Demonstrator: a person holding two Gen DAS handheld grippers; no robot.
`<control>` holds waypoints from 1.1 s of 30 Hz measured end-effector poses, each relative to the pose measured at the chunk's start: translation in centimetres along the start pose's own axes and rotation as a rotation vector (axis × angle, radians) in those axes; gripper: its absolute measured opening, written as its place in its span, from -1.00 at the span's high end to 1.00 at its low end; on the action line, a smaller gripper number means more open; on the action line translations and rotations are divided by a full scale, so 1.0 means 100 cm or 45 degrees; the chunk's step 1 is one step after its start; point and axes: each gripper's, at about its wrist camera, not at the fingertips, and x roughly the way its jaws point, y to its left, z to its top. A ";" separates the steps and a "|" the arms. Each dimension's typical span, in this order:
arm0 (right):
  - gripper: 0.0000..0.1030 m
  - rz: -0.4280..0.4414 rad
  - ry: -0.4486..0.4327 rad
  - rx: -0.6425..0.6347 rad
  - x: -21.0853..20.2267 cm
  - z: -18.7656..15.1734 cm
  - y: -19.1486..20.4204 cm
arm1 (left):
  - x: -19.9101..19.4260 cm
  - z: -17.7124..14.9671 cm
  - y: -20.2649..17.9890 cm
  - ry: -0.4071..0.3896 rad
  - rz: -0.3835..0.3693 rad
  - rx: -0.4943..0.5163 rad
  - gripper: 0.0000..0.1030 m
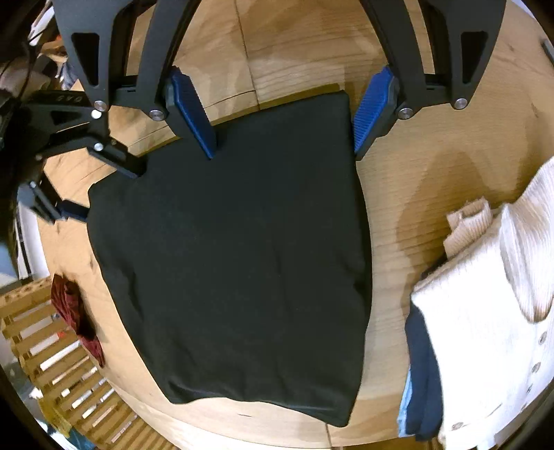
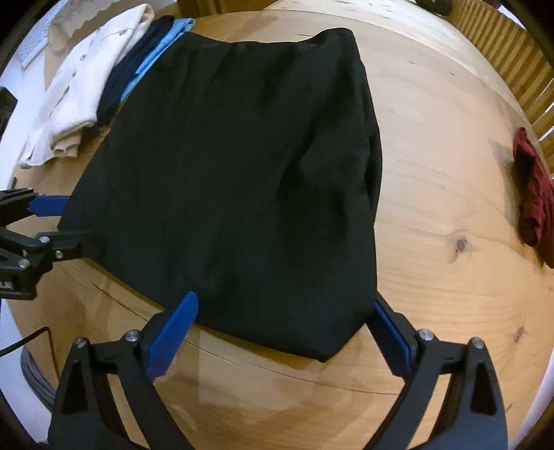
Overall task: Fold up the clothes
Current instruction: 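Position both grippers at the folded edge of the pants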
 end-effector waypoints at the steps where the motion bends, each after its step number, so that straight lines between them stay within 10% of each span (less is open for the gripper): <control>1: -0.86 0.020 0.015 0.037 0.000 0.002 -0.003 | 0.000 0.000 0.001 0.002 -0.006 -0.005 -0.46; 8: -0.86 0.128 0.077 0.197 0.005 0.014 -0.026 | -0.001 -0.002 0.002 -0.004 -0.023 -0.044 -0.46; 33: -1.00 -0.050 0.155 0.099 0.043 0.033 -0.009 | 0.003 -0.011 -0.012 0.003 0.088 0.007 -0.48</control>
